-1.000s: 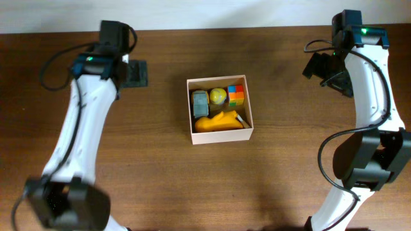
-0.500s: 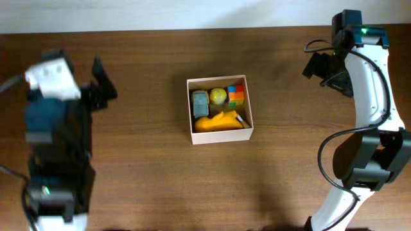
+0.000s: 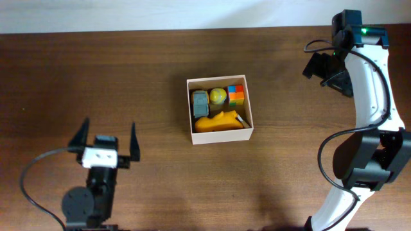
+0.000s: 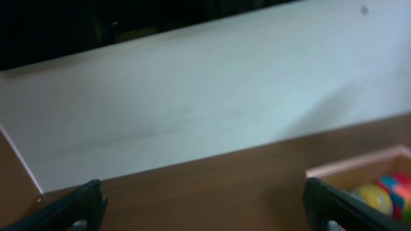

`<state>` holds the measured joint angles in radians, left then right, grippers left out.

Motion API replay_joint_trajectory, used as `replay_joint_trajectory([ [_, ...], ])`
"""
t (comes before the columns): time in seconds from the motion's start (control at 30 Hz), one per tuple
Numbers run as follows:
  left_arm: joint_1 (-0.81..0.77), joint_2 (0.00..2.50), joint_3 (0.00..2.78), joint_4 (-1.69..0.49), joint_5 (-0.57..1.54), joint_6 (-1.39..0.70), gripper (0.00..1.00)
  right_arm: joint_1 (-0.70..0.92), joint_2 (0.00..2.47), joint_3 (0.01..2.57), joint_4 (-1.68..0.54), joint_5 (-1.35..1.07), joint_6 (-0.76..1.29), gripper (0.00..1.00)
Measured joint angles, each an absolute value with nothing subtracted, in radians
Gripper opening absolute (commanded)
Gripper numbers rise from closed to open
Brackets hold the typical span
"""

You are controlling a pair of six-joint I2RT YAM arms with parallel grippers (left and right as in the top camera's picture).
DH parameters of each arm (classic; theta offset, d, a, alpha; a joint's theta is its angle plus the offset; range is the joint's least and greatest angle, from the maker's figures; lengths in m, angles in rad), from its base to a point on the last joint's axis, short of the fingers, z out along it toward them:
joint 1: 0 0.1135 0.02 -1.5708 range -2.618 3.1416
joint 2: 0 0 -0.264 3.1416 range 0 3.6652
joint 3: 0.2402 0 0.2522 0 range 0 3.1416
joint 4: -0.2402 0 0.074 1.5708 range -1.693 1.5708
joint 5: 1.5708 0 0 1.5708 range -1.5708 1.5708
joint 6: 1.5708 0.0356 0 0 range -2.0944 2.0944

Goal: Pack container

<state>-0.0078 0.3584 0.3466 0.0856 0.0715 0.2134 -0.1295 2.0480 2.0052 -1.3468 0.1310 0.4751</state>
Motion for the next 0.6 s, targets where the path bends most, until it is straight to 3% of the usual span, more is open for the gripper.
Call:
replay_joint_trajectory([
  [0.6, -0.008, 0.021, 0.018, 0.027, 0.124, 0.294, 0.99, -0.130, 2.048, 2.005, -1.347, 0.131, 0.475, 0.99],
])
